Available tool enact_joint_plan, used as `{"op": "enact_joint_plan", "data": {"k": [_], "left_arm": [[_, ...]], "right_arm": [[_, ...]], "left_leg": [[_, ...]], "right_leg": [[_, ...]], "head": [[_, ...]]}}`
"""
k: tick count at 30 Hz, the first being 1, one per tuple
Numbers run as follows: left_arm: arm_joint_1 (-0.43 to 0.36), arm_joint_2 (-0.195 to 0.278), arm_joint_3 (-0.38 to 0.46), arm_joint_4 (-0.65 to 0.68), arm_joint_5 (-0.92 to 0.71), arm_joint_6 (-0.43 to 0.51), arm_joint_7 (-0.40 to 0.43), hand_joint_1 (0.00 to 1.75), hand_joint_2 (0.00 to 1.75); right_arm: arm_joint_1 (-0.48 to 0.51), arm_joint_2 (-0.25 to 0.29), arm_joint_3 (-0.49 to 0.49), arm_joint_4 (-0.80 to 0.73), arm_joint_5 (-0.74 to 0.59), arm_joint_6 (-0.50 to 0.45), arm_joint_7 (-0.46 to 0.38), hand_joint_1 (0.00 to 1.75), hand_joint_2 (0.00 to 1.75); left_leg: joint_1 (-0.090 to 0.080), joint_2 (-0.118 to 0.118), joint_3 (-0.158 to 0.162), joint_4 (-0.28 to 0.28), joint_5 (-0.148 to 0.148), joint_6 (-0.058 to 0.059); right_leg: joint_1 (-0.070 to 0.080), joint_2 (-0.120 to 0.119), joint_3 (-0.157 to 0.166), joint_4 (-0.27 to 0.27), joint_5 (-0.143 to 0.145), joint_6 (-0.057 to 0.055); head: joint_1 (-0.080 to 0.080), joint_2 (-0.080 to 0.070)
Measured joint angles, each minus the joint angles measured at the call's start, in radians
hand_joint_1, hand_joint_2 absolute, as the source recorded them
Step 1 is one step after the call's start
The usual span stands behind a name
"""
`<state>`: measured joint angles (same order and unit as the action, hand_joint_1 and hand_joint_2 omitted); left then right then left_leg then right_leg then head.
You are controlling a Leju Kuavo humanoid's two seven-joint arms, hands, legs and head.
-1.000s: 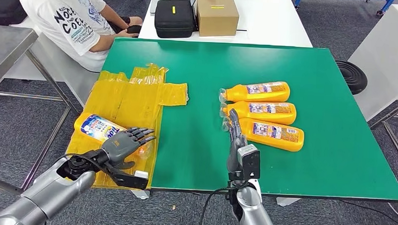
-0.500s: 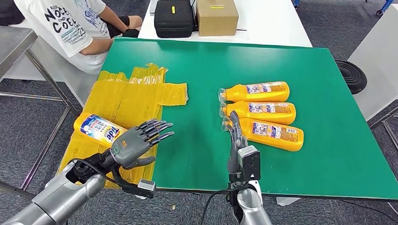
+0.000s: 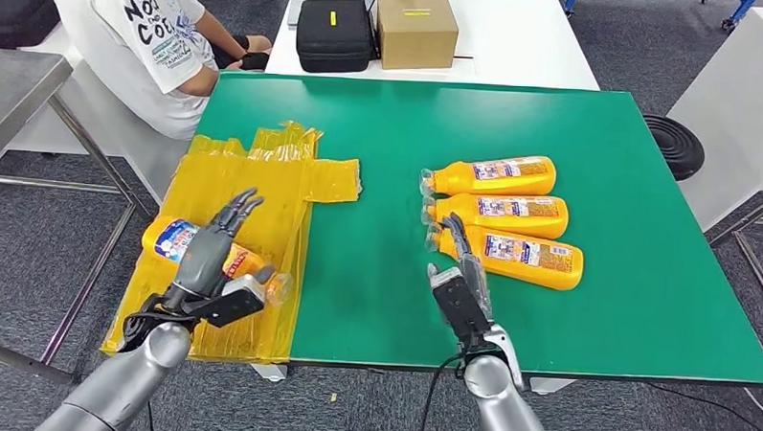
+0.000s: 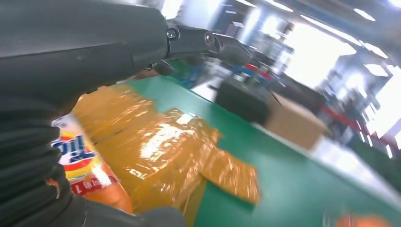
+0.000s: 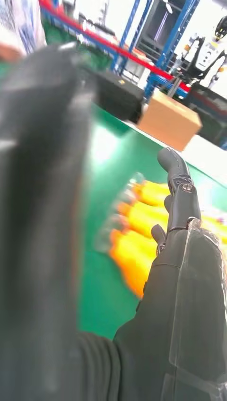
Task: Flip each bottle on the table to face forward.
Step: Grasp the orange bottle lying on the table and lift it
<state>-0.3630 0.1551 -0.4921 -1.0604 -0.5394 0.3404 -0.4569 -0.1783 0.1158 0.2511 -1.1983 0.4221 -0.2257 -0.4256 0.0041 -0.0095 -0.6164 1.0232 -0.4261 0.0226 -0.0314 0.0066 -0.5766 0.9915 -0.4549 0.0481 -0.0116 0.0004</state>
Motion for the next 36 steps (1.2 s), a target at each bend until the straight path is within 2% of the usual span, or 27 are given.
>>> {"op": "enact_joint_plan", "data": {"k": [6, 12, 24, 36], "left_arm": [[0.067, -0.089, 0.162, 0.010, 0.133, -0.009, -0.046, 0.00, 1.75], [0.127, -0.139, 0.239, -0.017, 0.146, -0.049, -0.045, 0.00, 1.75], [0.208, -0.175, 0.316, -0.130, 0.084, -0.085, -0.023, 0.00, 1.75], [0.224, -0.188, 0.329, -0.155, 0.066, -0.101, -0.012, 0.00, 1.75]], "right_arm": [[-0.004, -0.062, -0.061, -0.080, 0.115, -0.002, 0.087, 0.00, 1.75], [-0.008, -0.112, -0.108, -0.106, 0.167, 0.021, 0.122, 0.00, 1.75], [-0.036, -0.156, -0.116, -0.045, 0.257, 0.149, 0.225, 0.00, 1.75], [-0.138, -0.184, -0.115, 0.151, 0.276, 0.173, 0.238, 0.00, 1.75]], "left_leg": [[-0.001, 0.000, 0.000, 0.000, 0.000, 0.000], [-0.001, 0.000, 0.000, 0.000, 0.000, 0.000], [0.000, 0.000, -0.001, 0.000, 0.000, 0.000], [0.000, -0.001, -0.001, 0.000, 0.000, 0.001]], "right_leg": [[-0.001, 0.000, 0.000, 0.000, 0.000, 0.000], [0.000, 0.000, 0.000, 0.000, 0.000, 0.000], [0.000, 0.000, 0.000, 0.000, 0.000, 0.000], [0.000, -0.001, 0.000, 0.000, 0.000, 0.000]], "head": [[0.000, 0.000], [0.000, 0.000], [0.000, 0.000], [0.000, 0.000]]}}
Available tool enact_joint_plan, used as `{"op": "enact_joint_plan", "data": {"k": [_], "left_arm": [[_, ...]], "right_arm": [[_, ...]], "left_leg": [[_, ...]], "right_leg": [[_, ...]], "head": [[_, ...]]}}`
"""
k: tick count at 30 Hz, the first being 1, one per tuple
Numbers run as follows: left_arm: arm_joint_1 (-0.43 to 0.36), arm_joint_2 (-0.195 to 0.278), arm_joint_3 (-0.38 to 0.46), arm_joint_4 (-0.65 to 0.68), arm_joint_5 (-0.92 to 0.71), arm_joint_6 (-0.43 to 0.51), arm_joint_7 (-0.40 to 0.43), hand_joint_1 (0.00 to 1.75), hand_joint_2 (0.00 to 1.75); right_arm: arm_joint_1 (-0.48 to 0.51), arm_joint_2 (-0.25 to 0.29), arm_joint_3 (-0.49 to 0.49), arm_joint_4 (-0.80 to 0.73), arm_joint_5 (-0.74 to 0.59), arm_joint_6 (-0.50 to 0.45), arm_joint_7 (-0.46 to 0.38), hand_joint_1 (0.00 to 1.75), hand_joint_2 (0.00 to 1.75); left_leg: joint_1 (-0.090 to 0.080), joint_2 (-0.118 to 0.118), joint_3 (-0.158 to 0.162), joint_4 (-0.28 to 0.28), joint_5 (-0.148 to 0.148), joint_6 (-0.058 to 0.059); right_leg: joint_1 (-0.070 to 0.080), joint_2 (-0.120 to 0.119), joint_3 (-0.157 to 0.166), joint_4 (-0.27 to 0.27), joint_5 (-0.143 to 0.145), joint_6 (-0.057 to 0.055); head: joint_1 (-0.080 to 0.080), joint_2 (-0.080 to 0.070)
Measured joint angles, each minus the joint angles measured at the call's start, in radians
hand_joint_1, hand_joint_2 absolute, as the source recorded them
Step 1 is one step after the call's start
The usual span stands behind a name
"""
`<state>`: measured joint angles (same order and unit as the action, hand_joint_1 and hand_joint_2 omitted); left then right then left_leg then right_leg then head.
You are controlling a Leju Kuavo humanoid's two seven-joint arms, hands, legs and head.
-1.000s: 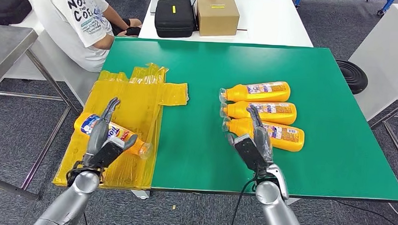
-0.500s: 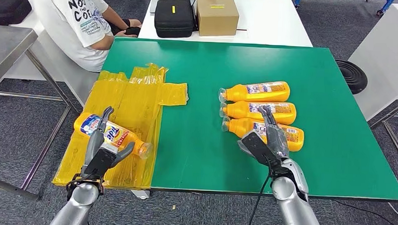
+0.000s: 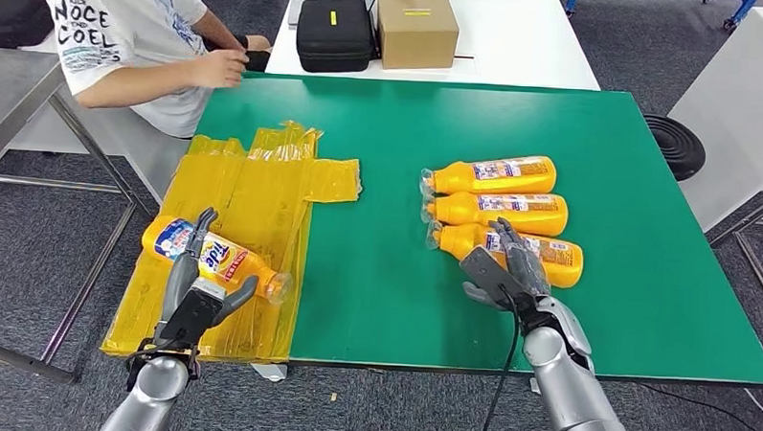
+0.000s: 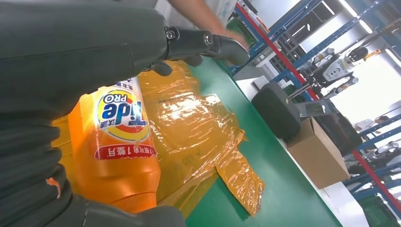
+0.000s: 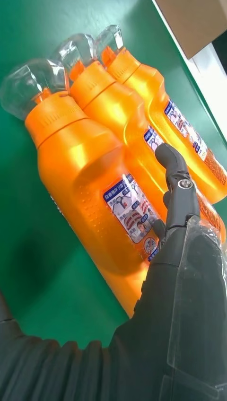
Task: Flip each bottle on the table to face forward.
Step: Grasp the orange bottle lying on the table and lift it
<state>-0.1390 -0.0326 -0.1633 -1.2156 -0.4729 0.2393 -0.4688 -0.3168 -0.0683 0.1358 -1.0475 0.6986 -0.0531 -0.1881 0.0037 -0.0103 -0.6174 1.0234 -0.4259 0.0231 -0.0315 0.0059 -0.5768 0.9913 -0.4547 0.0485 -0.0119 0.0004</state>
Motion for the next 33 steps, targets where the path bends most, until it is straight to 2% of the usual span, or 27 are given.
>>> {"op": "enact_joint_plan", "data": {"k": [8, 20, 28, 33], "left_arm": [[0.008, -0.001, 0.004, -0.007, -0.006, -0.005, 0.003, 0.00, 1.75], [0.027, 0.000, 0.006, -0.035, -0.012, -0.003, 0.011, 0.00, 1.75], [0.044, 0.002, 0.006, -0.054, -0.013, 0.003, 0.022, 0.00, 1.75], [0.058, 0.006, 0.006, -0.062, -0.013, 0.003, 0.039, 0.00, 1.75]], "right_arm": [[-0.016, -0.015, 0.000, 0.010, 0.011, -0.006, -0.010, 0.00, 1.75], [-0.014, -0.048, 0.009, -0.067, -0.023, 0.058, -0.025, 0.00, 1.75], [-0.015, -0.086, 0.013, -0.079, -0.043, 0.087, 0.001, 0.00, 1.75], [-0.010, -0.136, 0.008, -0.060, -0.056, 0.115, 0.035, 0.00, 1.75]], "left_leg": [[0.000, 0.000, 0.000, 0.000, 0.000, 0.000], [0.000, 0.000, 0.000, 0.000, 0.000, 0.000], [0.000, 0.000, -0.001, 0.000, 0.000, 0.000], [0.000, -0.001, -0.001, 0.000, 0.000, 0.000]], "right_leg": [[0.000, 0.000, 0.000, 0.000, 0.000, 0.000], [0.000, 0.000, 0.000, 0.000, 0.000, 0.000], [0.000, 0.000, 0.000, 0.000, 0.000, 0.000], [0.000, -0.001, 0.000, 0.000, 0.000, 0.000]], "head": [[0.000, 0.000], [0.000, 0.000], [0.000, 0.000], [0.000, 0.000]]}}
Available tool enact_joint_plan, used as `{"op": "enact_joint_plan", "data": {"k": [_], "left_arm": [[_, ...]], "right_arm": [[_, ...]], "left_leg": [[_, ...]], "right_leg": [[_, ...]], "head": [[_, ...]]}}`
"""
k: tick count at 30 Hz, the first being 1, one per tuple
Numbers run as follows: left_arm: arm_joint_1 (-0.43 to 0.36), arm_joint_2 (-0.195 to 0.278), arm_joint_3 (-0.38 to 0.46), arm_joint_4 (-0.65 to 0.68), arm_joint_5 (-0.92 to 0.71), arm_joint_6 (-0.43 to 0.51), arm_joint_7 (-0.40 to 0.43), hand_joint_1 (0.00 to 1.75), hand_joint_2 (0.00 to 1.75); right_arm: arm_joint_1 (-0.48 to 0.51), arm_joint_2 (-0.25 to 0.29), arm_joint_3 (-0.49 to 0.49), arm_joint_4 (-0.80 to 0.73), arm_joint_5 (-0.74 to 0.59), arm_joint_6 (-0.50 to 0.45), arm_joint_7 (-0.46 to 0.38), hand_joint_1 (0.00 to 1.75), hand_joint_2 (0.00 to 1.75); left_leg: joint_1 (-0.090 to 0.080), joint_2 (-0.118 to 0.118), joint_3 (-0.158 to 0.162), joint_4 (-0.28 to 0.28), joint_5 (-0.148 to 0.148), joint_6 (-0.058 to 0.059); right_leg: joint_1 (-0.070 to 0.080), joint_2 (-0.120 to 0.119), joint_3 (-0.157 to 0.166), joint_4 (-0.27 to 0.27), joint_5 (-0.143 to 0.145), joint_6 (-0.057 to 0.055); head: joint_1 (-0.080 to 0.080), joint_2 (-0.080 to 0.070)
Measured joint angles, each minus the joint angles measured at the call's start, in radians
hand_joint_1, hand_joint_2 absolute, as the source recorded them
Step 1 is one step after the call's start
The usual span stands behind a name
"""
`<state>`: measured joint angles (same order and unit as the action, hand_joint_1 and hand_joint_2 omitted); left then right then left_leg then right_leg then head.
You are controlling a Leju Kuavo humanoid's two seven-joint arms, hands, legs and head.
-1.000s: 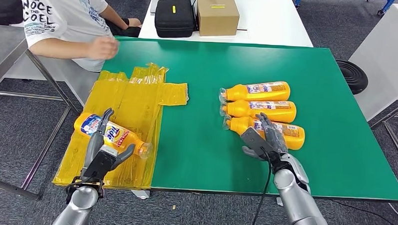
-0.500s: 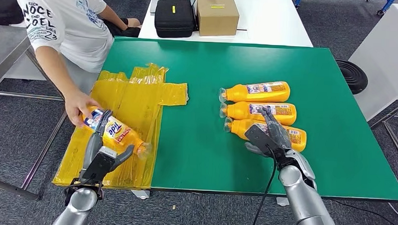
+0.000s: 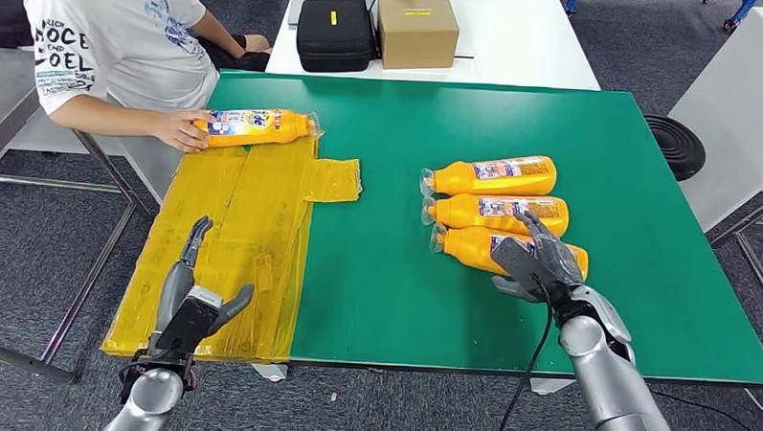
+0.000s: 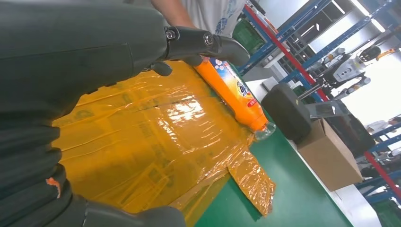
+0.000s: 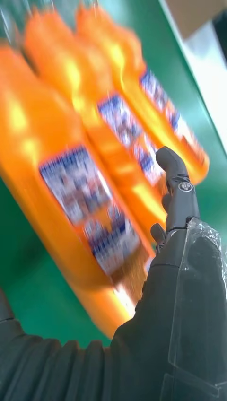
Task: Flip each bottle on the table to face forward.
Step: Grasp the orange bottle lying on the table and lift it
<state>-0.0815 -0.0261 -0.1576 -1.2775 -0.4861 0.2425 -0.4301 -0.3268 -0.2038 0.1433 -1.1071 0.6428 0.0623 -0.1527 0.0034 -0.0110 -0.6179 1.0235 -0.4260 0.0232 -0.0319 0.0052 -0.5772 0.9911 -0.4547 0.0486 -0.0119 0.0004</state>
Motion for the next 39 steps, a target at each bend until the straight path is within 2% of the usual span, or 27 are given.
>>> {"op": "enact_joint_plan", "data": {"k": [6, 16, 39], "left_arm": [[0.011, 0.002, 0.000, -0.009, 0.000, -0.007, 0.012, 0.00, 1.75], [0.011, 0.002, -0.001, -0.009, 0.000, -0.017, 0.015, 0.00, 1.75], [-0.004, 0.001, -0.007, 0.002, 0.000, -0.033, 0.019, 0.00, 1.75]], "right_arm": [[0.030, -0.057, -0.020, 0.002, -0.001, 0.033, 0.032, 0.00, 1.75], [0.078, -0.098, -0.056, -0.044, 0.010, 0.044, 0.066, 0.00, 1.75], [0.108, -0.083, -0.122, -0.061, 0.020, 0.059, 0.084, 0.00, 1.75]], "left_leg": [[0.000, 0.000, 0.000, 0.000, 0.000, 0.000], [0.000, 0.000, 0.000, 0.000, 0.000, 0.000], [0.000, 0.000, 0.000, 0.000, 0.000, 0.000]], "right_leg": [[0.000, 0.000, 0.000, 0.000, 0.000, 0.000], [0.000, -0.001, 0.000, 0.000, 0.000, 0.000], [0.000, -0.001, -0.001, 0.000, 0.000, 0.000]], "head": [[0.000, 0.000], [0.000, 0.000], [0.000, 0.000]]}}
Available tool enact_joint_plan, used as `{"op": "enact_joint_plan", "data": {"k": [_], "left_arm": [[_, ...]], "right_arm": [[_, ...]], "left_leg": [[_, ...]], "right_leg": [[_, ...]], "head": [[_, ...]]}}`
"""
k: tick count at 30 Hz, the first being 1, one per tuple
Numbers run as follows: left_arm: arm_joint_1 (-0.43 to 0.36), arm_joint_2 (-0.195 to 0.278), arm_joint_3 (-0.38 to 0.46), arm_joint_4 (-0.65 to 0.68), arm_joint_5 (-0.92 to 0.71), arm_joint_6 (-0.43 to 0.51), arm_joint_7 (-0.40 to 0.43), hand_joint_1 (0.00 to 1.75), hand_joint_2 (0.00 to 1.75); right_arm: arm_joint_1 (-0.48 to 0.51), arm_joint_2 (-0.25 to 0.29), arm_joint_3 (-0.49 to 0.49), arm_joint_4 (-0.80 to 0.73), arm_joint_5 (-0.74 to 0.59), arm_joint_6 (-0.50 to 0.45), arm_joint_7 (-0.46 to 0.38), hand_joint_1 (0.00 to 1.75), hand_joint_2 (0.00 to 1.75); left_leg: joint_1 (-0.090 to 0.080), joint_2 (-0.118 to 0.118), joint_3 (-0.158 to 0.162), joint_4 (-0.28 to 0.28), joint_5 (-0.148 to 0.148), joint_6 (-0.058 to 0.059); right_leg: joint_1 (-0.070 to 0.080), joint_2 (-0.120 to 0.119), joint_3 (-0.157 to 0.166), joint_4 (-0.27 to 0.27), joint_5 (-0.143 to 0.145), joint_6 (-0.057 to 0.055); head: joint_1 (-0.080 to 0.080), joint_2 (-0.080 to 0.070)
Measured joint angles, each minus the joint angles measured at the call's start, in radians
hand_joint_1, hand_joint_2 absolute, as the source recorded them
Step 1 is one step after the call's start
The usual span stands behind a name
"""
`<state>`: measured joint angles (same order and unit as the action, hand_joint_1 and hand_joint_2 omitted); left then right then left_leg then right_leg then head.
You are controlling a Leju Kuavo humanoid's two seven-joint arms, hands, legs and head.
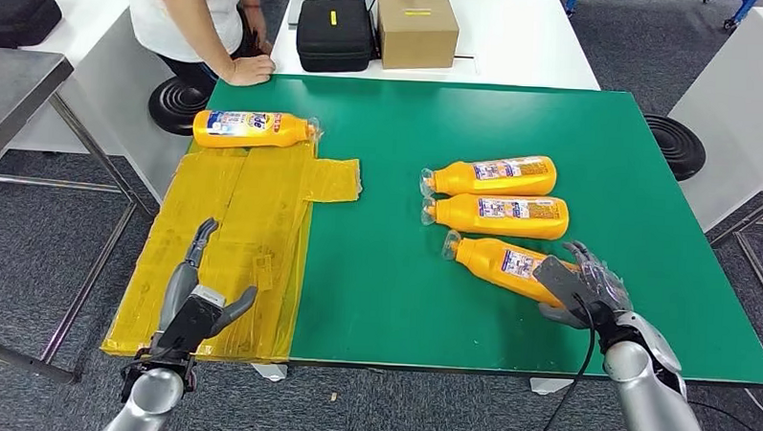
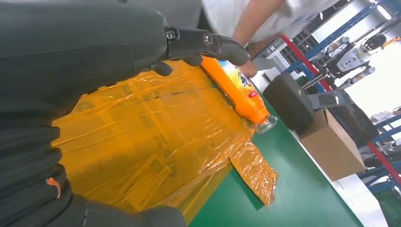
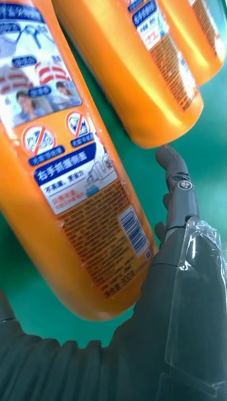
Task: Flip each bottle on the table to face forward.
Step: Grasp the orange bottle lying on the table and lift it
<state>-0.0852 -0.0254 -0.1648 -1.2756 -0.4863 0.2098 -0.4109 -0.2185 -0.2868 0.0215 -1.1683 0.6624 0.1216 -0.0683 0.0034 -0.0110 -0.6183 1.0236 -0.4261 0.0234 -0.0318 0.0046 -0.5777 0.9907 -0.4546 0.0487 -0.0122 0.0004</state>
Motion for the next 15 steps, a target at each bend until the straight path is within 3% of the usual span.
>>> {"op": "enact_joint_plan", "data": {"k": [15], "left_arm": [[-0.024, -0.009, 0.000, 0.039, -0.004, 0.000, 0.007, 0.00, 1.75]], "right_arm": [[-0.063, 0.015, -0.032, 0.120, 0.019, -0.002, -0.011, 0.00, 1.75]], "left_leg": [[0.000, 0.001, 0.000, 0.000, 0.000, 0.000]], "right_leg": [[0.000, 0.000, 0.000, 0.000, 0.001, 0.001]], "head": [[0.000, 0.000]]}}
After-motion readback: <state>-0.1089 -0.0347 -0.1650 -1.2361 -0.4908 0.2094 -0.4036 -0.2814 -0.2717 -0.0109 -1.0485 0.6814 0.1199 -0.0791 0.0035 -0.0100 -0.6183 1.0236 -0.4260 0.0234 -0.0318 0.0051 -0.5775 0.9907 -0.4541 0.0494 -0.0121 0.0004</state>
